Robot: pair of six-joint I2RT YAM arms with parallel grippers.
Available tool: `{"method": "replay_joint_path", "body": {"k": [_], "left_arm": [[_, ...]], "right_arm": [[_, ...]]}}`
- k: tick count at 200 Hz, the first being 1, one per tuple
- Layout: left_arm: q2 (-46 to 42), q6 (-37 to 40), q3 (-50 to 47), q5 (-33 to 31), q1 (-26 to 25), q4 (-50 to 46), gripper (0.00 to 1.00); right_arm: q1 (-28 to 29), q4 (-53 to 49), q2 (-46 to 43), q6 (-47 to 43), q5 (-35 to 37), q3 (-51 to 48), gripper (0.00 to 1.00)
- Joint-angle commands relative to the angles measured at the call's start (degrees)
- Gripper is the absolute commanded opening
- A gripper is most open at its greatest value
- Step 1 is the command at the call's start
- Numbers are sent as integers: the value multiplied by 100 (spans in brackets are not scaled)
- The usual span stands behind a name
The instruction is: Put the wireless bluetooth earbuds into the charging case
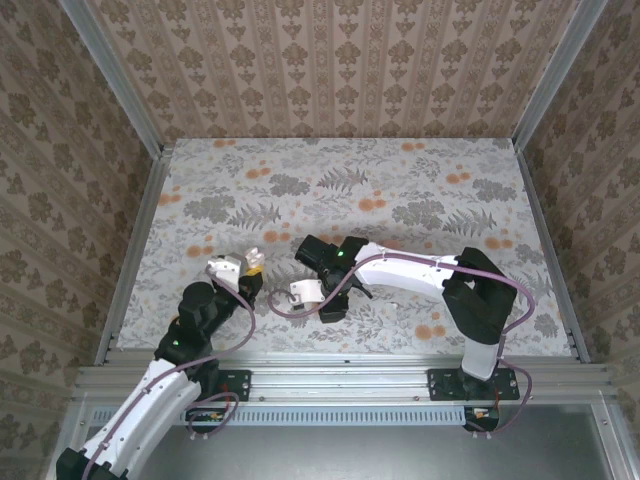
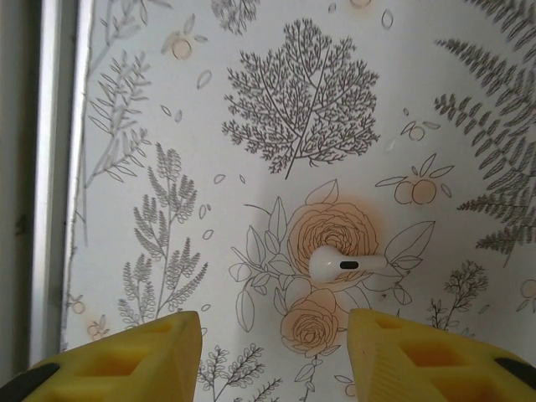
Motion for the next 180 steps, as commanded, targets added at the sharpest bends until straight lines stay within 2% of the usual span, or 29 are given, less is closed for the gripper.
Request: {"method": "replay_joint_path", "body": {"k": [1, 43, 95, 169, 180], "left_arm": [[-80, -115, -84, 46, 58, -10, 0], [-76, -85, -81, 57, 90, -16, 0], [-78, -95, -85, 130, 138, -45, 0], [-77, -63, -79, 202, 138, -126, 0], [-74, -63, -70, 215, 308, -130, 0]], "right_arm": [[-6, 137, 132, -275, 245, 48, 49], [-98, 333, 206, -868, 145, -27, 49], [-327, 293, 477, -2388, -190, 116, 49], [-514, -187, 951, -2816, -603, 619, 50], [-511, -222, 1024, -2829, -610, 654, 50]]}}
